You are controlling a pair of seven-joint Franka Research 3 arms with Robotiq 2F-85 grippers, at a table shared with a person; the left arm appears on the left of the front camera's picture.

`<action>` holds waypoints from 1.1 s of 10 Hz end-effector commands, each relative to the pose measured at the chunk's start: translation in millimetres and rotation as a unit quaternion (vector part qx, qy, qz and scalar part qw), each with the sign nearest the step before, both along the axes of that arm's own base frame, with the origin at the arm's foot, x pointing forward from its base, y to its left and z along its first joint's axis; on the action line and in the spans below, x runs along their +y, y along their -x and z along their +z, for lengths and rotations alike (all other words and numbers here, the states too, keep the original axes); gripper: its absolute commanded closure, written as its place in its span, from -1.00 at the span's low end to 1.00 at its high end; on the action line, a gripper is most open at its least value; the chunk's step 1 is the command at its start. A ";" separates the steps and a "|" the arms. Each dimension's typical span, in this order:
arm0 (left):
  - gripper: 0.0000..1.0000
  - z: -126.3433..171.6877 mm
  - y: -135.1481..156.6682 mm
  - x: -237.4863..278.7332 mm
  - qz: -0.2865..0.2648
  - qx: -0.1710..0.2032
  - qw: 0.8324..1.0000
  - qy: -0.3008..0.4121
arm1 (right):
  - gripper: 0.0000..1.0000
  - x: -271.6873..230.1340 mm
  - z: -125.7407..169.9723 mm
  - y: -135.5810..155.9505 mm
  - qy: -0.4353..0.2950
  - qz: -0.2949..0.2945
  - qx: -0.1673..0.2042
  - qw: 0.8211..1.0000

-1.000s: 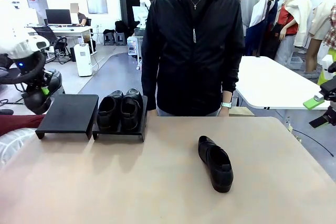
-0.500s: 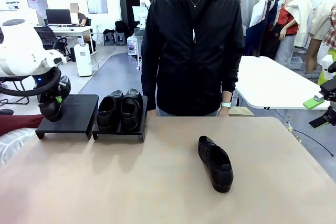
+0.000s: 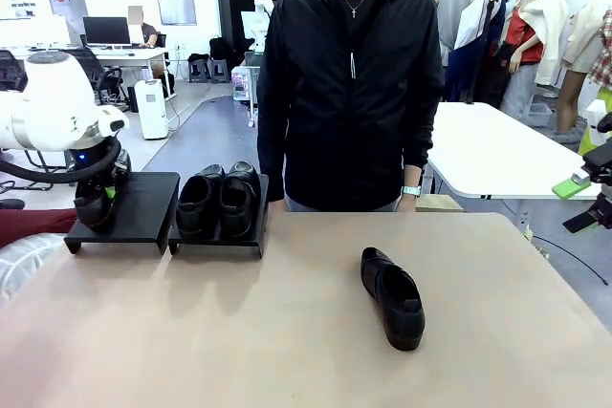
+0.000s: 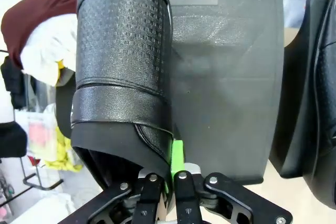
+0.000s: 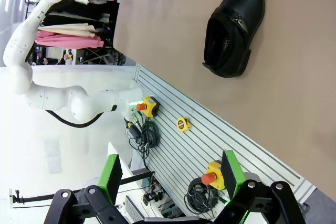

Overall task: Organize the shoes by placing them on the stand.
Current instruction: Place the Shoe from the middle of the table onto the Shoes Stand.

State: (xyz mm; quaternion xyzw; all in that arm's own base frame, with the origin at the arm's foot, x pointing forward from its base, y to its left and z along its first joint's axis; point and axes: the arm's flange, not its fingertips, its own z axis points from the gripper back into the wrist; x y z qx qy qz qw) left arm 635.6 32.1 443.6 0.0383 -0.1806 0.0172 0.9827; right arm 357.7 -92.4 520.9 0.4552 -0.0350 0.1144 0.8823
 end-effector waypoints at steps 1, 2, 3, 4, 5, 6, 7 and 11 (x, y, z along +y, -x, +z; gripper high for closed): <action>-0.86 7.7 -2.0 -5.6 0.011 -0.012 1.000 -0.014 | -1.00 -3.8 0.9 0.9 0.005 0.013 -0.009 1.000; -1.00 9.3 -0.4 -5.4 0.014 -0.020 1.000 -0.017 | -1.00 -3.8 0.9 0.9 0.005 0.013 -0.009 1.000; -1.00 13.6 3.4 -5.5 0.015 -0.028 0.999 -0.021 | -1.00 -3.8 0.9 0.9 0.005 0.013 -0.009 1.000; -1.00 22.6 13.1 -6.1 0.014 -0.041 0.999 -0.021 | -1.00 -3.8 0.9 0.9 0.005 0.013 -0.009 1.000; -1.00 36.2 30.8 -8.8 0.009 -0.056 0.998 -0.016 | -1.00 -3.8 0.9 0.9 0.005 0.013 -0.009 1.000; -1.00 55.3 57.2 -14.1 -0.014 -0.062 0.998 -0.009 | -1.00 -3.8 0.9 0.9 0.005 0.013 -0.009 1.000; -1.00 75.2 87.5 -20.4 -0.033 -0.030 0.999 0.006 | -1.00 -3.8 0.9 0.9 0.005 0.013 -0.009 1.000; -1.00 120.3 213.8 -15.7 -0.215 0.126 0.959 0.135 | -1.00 -3.8 0.9 0.9 0.005 0.013 -0.009 1.000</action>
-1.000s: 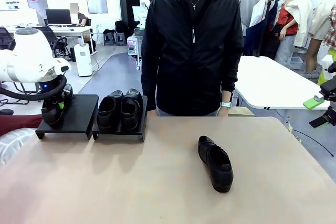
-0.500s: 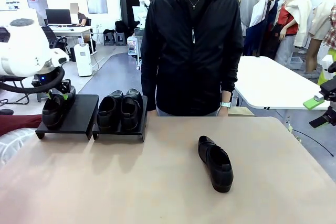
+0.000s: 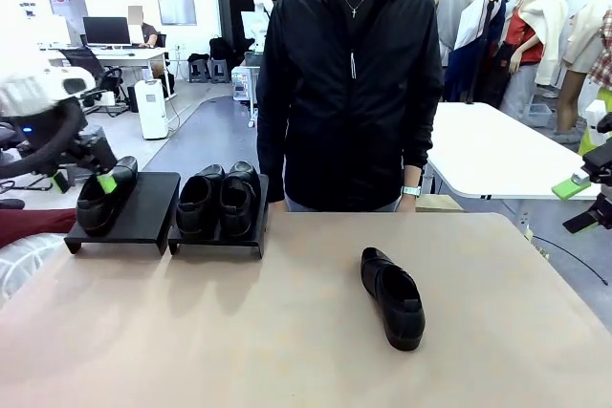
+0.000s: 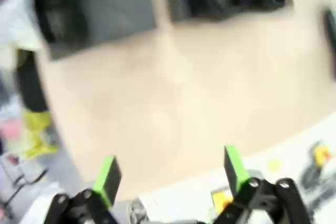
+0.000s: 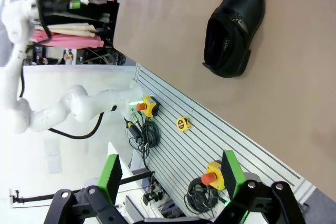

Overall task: Organize the shoes by placing them on the stand.
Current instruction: Place the Shoe from the middle of the table onto the Shoes Stand.

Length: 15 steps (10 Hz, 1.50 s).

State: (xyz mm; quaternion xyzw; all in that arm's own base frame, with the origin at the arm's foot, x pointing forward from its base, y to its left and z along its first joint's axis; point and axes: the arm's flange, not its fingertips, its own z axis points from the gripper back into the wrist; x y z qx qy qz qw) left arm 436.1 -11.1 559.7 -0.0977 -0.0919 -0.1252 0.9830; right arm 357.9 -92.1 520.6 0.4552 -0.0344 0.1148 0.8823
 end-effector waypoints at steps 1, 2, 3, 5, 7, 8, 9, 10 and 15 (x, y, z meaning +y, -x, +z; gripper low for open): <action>-1.00 5.0 39.7 40.6 -0.165 0.065 0.981 0.082 | -1.00 -4.1 1.2 1.1 0.005 0.012 -0.010 1.000; -1.00 3.5 57.7 55.0 -0.229 0.048 0.962 0.144 | -1.00 -4.1 1.2 1.1 0.005 0.012 -0.010 1.000; -1.00 -0.5 71.0 66.6 -0.182 -0.005 0.960 0.214 | -1.00 -4.1 1.2 1.1 0.005 0.012 -0.010 1.000; -1.00 -18.0 94.2 76.8 -0.154 -0.090 0.933 0.313 | -1.00 -4.1 1.2 1.1 0.005 0.012 -0.010 1.000; -1.00 -38.8 86.2 66.0 -0.077 -0.121 0.928 0.344 | -1.00 -4.1 1.2 1.1 0.005 0.012 -0.010 1.000; -1.00 -11.7 92.9 89.7 -0.128 -0.089 0.936 0.314 | -1.00 -4.1 1.2 1.1 0.005 0.012 -0.010 1.000; -1.00 -11.7 92.9 89.7 -0.128 -0.089 0.936 0.314 | -1.00 -4.1 1.2 1.1 0.005 0.012 -0.010 1.000; -1.00 -11.7 92.9 89.7 -0.128 -0.089 0.936 0.314 | -1.00 -4.1 1.2 1.1 0.005 0.012 -0.010 1.000; -1.00 -11.7 92.9 89.7 -0.128 -0.089 0.936 0.314 | -1.00 -4.1 1.2 1.1 0.005 0.012 -0.010 1.000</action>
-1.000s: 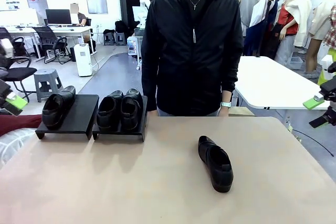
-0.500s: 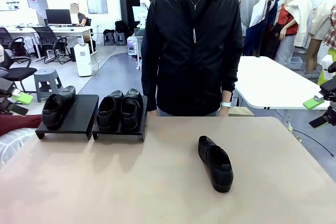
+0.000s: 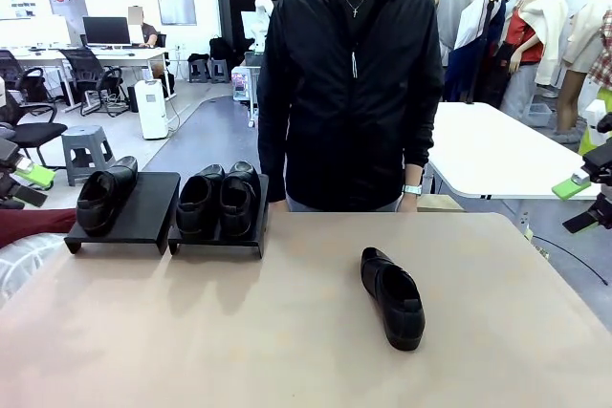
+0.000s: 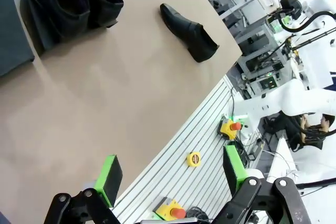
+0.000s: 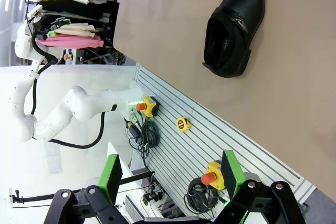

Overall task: Organize the shoes by placing them on the stand.
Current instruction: Pick up one Shoe and place it in the middle of the table.

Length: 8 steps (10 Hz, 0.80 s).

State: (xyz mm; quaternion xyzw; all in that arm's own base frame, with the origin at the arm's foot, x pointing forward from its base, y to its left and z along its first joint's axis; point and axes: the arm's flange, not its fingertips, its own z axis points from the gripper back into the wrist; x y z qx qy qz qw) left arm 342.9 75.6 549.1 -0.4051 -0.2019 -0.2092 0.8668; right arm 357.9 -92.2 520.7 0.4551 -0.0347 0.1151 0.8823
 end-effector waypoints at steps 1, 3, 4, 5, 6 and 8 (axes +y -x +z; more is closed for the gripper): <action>-1.00 -1.1 -0.2 3.1 -0.011 -0.006 1.000 -0.006 | -1.00 -4.1 1.1 1.1 0.005 0.012 -0.009 1.000; -1.00 -1.1 -0.2 3.1 -0.011 -0.006 1.000 -0.006 | -1.00 -4.1 1.1 1.1 0.005 0.012 -0.009 1.000; -1.00 -1.1 -0.2 3.1 -0.011 -0.006 1.000 -0.006 | -1.00 -4.1 1.1 1.1 0.005 0.012 -0.009 1.000; -1.00 -1.1 -0.2 3.1 -0.011 -0.006 1.000 -0.006 | -1.00 -4.1 1.1 1.1 0.005 0.012 -0.009 1.000; -1.00 -1.1 -0.2 3.1 -0.011 -0.006 1.000 -0.006 | -1.00 0.0 0.0 0.0 0.000 0.000 0.000 1.000; -1.00 -1.1 -0.2 3.1 -0.011 -0.006 1.000 -0.006 | -1.00 59.9 18.6 4.5 0.133 0.001 -0.011 0.991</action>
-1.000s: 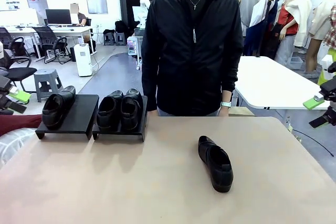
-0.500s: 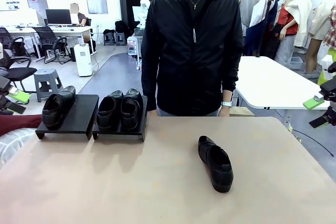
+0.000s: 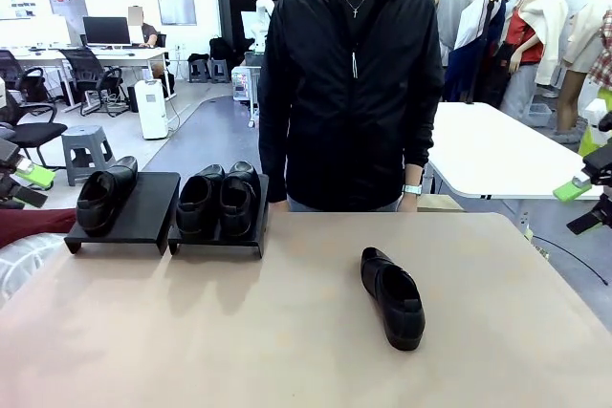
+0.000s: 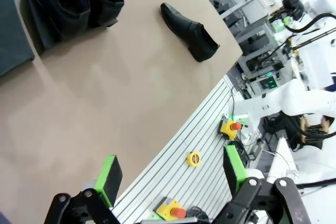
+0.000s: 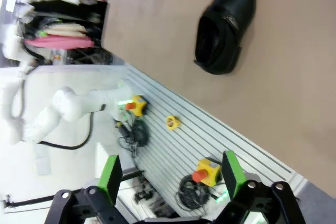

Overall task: Organize the shoes by placing them on the stand.
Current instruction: Pick up one Shoe and place it in the middle of the table.

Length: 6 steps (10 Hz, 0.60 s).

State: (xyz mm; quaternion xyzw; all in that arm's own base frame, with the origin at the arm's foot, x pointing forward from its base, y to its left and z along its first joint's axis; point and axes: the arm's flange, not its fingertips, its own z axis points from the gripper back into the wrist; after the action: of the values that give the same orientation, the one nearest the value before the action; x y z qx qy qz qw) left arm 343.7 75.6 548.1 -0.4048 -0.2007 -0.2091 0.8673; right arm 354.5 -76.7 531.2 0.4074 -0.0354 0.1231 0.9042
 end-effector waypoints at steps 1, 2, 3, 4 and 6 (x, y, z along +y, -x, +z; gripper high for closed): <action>-1.00 -0.1 0.5 3.1 -0.011 -0.007 1.000 -0.005 | -1.00 114.7 7.5 -22.0 0.152 0.037 0.004 0.988; -1.00 -0.1 0.5 3.1 -0.011 -0.007 1.000 -0.005 | -1.00 191.3 -4.1 -42.3 0.220 0.074 0.004 0.973; -1.00 -0.1 0.5 3.1 -0.011 -0.007 1.000 -0.005 | -1.00 246.3 -22.0 -53.6 0.278 0.068 0.003 0.958; -1.00 -0.1 0.5 3.1 -0.011 -0.007 1.000 -0.005 | -1.00 297.0 -42.5 -51.8 0.324 0.060 -0.016 0.944; -1.00 -0.1 0.5 3.1 -0.011 -0.007 1.000 -0.005 | -1.00 347.7 -76.9 -39.3 0.393 0.036 -0.045 0.918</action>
State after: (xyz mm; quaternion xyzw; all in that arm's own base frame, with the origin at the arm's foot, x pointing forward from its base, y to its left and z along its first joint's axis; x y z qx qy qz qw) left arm 344.5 74.9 548.0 -0.4034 -0.1994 -0.2096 0.8681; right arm 371.9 285.4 456.4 0.0627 -0.0097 0.2157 0.9744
